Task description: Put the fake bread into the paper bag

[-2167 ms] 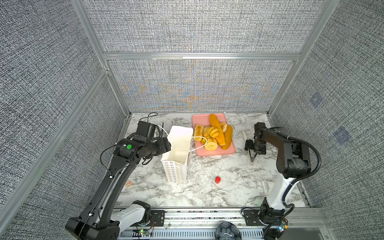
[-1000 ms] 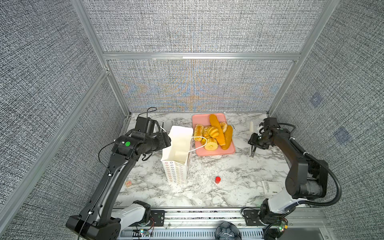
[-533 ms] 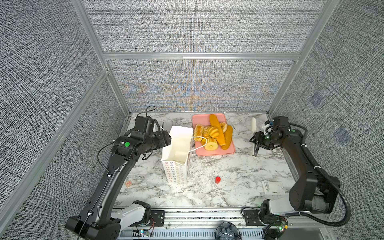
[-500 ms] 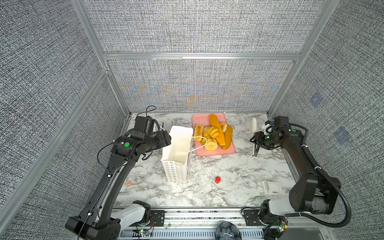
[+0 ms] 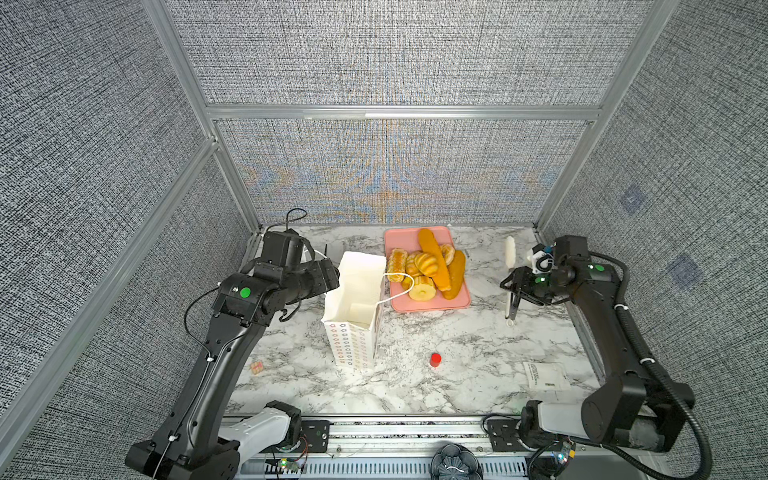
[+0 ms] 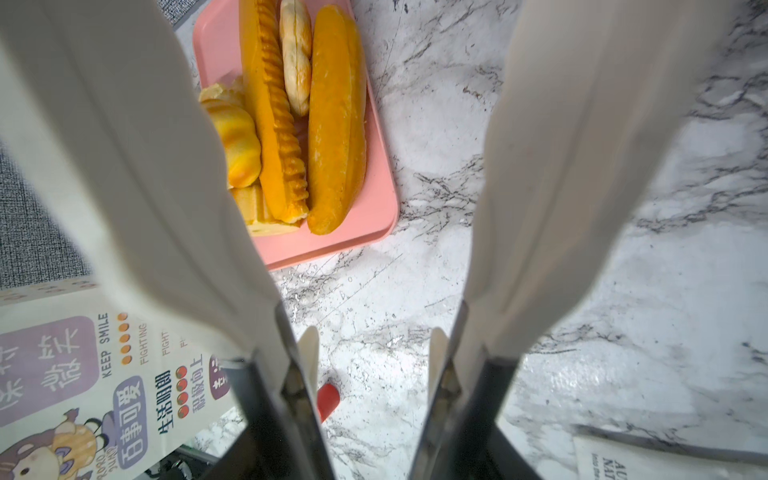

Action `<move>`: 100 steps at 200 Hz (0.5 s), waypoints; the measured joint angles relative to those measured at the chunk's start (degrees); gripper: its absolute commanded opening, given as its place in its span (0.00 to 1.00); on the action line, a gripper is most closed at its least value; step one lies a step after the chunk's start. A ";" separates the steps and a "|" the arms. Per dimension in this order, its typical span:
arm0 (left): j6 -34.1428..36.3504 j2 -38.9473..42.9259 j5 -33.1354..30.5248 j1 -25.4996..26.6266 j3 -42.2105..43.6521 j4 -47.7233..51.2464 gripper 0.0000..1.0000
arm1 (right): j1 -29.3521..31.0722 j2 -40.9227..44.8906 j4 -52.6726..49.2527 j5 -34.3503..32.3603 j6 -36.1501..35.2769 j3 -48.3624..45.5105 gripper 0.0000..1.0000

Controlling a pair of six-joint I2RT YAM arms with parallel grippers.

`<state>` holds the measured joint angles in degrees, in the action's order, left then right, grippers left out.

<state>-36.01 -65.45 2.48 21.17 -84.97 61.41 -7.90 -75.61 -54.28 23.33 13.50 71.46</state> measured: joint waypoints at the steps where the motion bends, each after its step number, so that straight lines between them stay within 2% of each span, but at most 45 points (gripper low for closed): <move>1: 0.00 0.00 -0.02 0.00 0.00 0.00 0.85 | 0.02 0.04 -0.09 0.00 -0.02 -0.02 0.53; 28: 0.02 -0.17 -0.81 0.00 -0.48 0.04 0.85 | 0.90 0.87 -2.40 -2.16 -0.35 -2.32 0.53; 65: 0.02 -0.52 -0.96 0.00 -0.52 0.02 0.85 | 2.84 -1.53 -3.96 -9.35 -0.07 -6.16 0.51; 100: 0.00 -0.50 -1.01 0.00 -0.44 -0.07 0.85 | 9.33 -3.56 -3.85 -15.45 0.13 -8.92 0.51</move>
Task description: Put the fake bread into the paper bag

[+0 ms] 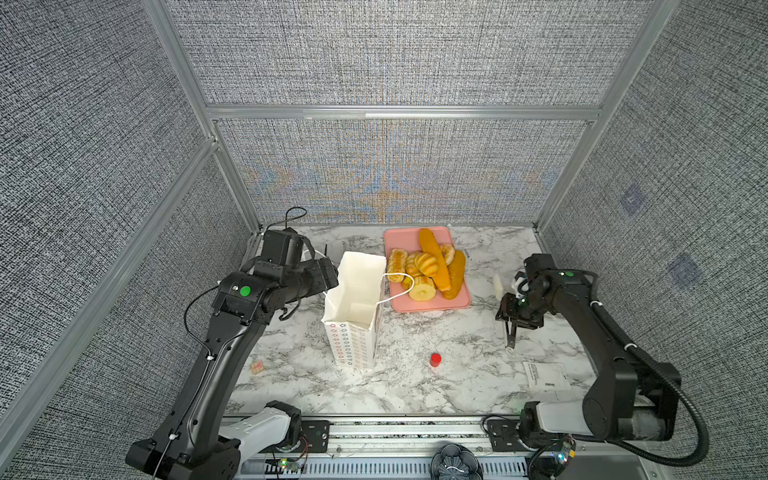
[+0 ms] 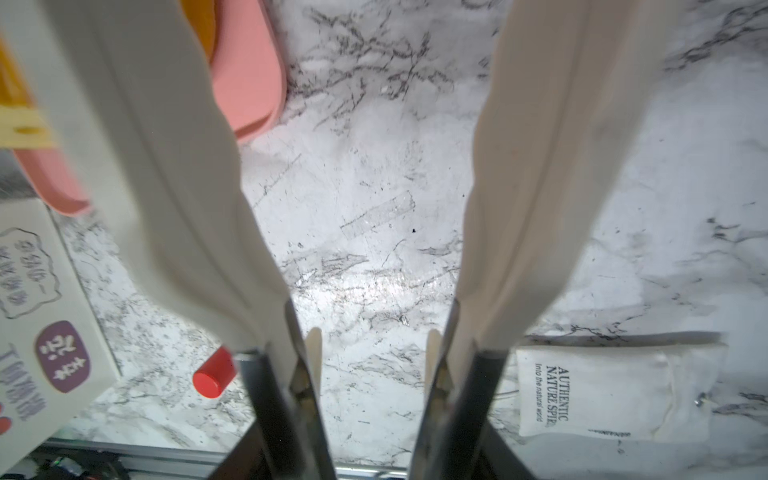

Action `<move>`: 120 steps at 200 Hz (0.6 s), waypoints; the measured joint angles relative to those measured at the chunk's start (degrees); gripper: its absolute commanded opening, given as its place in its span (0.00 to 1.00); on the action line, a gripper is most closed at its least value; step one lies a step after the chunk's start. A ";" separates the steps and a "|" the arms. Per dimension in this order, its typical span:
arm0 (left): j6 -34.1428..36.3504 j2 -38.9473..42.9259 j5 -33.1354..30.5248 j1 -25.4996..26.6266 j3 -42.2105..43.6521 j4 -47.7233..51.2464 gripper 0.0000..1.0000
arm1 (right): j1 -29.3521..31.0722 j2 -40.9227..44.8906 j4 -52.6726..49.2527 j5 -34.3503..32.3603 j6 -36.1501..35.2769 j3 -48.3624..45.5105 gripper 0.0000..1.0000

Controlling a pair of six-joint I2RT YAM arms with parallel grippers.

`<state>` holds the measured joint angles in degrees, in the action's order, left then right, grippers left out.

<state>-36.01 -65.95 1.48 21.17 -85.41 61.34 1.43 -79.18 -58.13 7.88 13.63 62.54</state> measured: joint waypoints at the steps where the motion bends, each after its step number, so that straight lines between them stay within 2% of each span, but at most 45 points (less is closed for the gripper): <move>1: 0.00 0.02 -0.02 0.00 0.00 -0.02 0.85 | 0.15 -0.04 0.00 -0.09 0.00 -0.02 0.51; 30: -0.09 0.57 -0.44 0.00 0.42 -0.39 0.85 | 5.60 -0.42 0.46 -2.14 1.57 -0.74 0.51; 53: -0.46 0.92 -0.92 0.00 1.03 -0.76 0.85 | 7.74 -0.31 1.73 -2.73 4.59 -4.11 0.51; 89: -0.48 0.70 -1.09 0.00 1.68 -1.33 0.85 | 9.77 0.07 3.78 -2.86 9.84 -11.37 0.51; 120: -0.46 -0.48 -1.03 0.00 1.68 -1.73 0.85 | 10.36 0.46 6.56 -6.27 12.94 -14.80 0.51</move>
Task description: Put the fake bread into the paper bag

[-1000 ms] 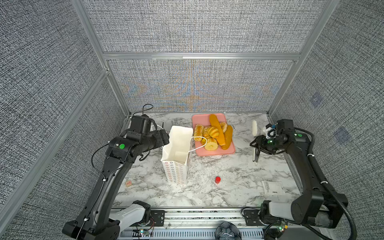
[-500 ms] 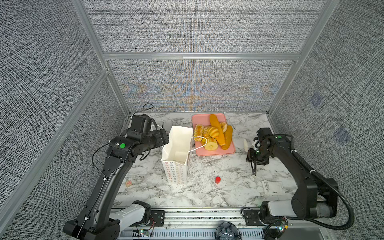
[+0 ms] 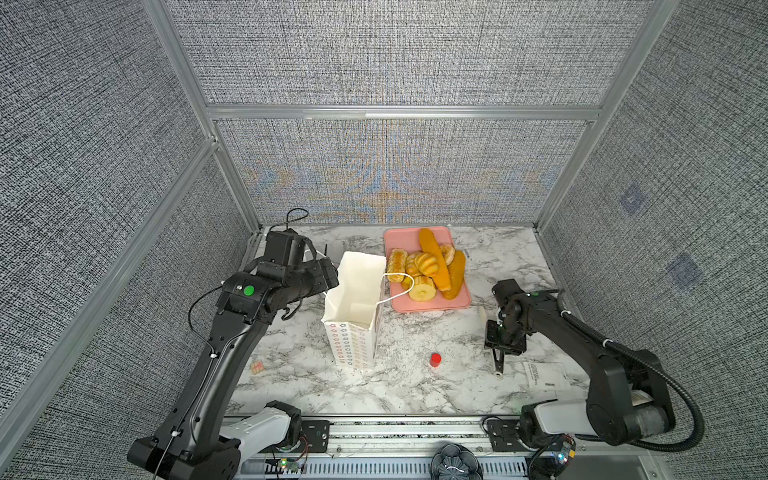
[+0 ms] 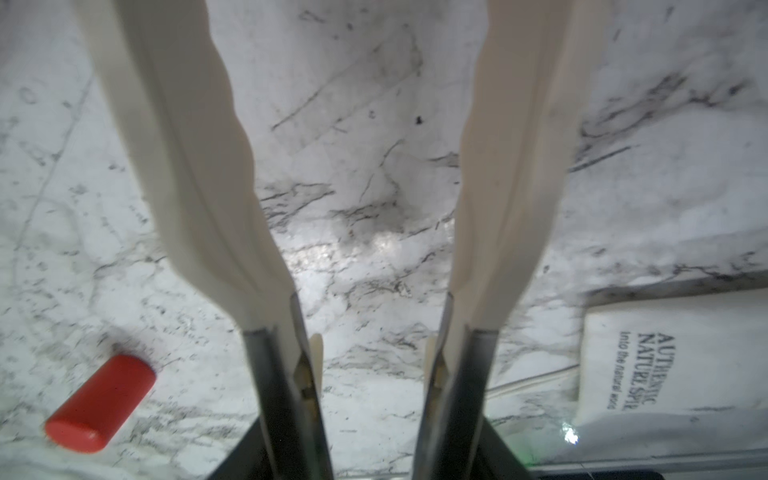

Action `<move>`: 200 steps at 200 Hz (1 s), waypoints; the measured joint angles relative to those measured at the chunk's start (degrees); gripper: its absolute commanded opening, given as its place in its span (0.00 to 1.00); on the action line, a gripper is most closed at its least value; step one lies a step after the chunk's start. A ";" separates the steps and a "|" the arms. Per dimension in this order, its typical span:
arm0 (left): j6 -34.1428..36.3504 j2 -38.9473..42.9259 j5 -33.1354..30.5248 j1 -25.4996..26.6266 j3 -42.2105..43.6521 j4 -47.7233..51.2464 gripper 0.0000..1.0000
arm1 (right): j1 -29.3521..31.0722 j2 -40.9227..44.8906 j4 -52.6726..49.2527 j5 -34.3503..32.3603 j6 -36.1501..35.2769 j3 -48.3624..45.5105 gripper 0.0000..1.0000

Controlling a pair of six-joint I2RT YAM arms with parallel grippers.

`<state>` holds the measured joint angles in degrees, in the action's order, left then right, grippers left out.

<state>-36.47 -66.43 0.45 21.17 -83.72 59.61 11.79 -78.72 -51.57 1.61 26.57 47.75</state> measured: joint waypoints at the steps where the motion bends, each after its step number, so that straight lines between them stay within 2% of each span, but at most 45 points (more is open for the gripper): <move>1: 0.02 -0.02 0.02 0.00 0.00 0.00 0.85 | 0.02 0.02 0.07 -0.04 0.04 -0.07 0.51; 39: 0.26 -0.74 1.27 0.00 0.04 -0.90 0.85 | 1.09 -0.33 3.65 -3.04 2.60 -2.10 0.53; 125: 1.81 -0.98 2.75 -0.04 0.50 -1.20 0.85 | 1.90 -5.05 8.76 -5.57 8.83 -5.03 0.72; 156: 2.73 -1.36 3.45 -0.33 0.17 -1.20 0.85 | 2.54 -5.03 9.03 -5.92 11.34 -5.55 0.71; 200: 4.31 -1.38 4.22 -0.74 -0.35 -1.18 0.85 | 3.02 -4.55 10.58 -5.51 14.16 -6.67 0.54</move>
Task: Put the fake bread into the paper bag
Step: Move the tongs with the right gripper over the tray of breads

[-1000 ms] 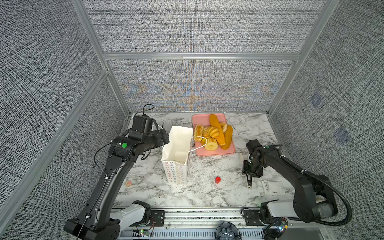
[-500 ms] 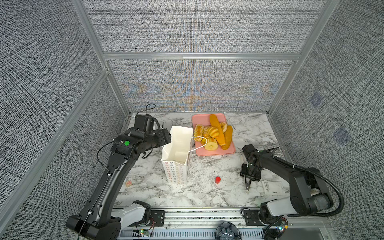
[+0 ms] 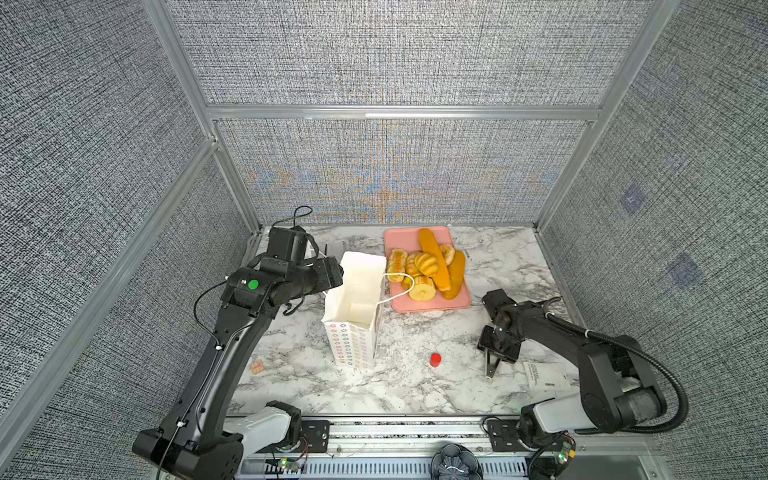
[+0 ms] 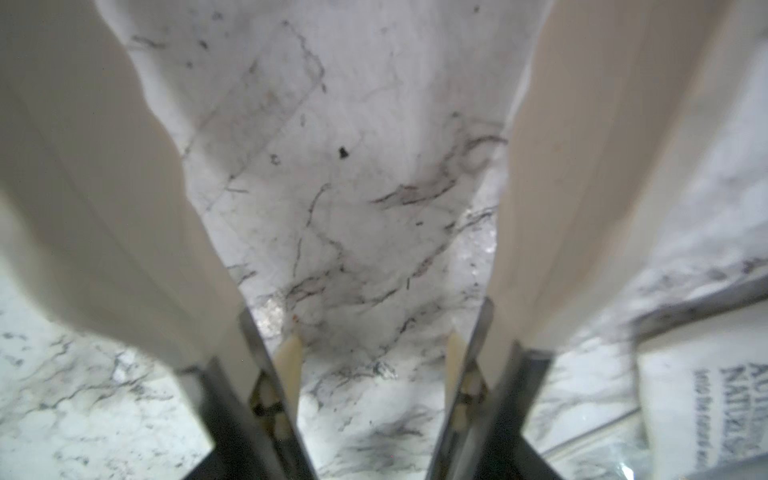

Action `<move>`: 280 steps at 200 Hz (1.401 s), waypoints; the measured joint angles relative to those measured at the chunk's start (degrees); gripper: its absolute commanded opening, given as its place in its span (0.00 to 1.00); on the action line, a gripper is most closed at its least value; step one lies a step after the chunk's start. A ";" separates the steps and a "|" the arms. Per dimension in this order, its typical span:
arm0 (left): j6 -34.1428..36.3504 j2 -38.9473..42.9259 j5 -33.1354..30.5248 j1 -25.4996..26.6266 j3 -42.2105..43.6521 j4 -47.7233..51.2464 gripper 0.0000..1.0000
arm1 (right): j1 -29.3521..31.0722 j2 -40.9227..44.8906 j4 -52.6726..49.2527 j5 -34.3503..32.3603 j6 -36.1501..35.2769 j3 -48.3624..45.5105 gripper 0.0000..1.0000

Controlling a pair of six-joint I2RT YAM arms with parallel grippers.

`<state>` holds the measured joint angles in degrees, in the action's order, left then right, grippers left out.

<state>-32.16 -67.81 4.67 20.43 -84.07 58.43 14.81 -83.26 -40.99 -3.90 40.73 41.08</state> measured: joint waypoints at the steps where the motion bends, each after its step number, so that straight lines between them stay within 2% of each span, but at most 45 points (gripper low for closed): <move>1: 0.07 0.02 0.00 -0.02 0.00 0.00 0.85 | 0.00 0.02 0.02 0.00 0.02 0.00 0.54; 51: 0.74 0.72 0.37 -1.09 -0.15 0.02 0.86 | -0.15 6.08 -2.67 -1.16 0.31 2.19 0.53; 82: 1.09 0.72 0.44 -1.84 -0.85 0.07 0.86 | -0.17 11.32 -6.75 -0.72 -3.69 9.62 0.54; 132: 1.90 -0.94 1.11 -3.13 -2.43 0.04 0.86 | -0.92 14.32 -13.62 2.97 -11.45 22.51 0.55; 180: 1.73 -2.03 1.51 -3.67 -3.02 -0.02 0.86 | -1.01 13.57 -17.99 10.29 -15.47 31.17 0.56; 226: 1.01 -1.75 1.53 -3.69 -3.23 -0.02 0.86 | -1.03 9.46 -22.05 17.79 -17.62 38.88 0.55; 280: 0.33 -0.42 1.46 -3.76 -2.10 -0.02 0.86 | -0.96 5.40 -26.88 20.61 -19.47 43.91 0.52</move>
<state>-31.83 -68.23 6.13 16.67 -86.17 58.41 13.85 -77.87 -67.88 16.71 21.26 84.99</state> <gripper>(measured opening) 0.858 0.529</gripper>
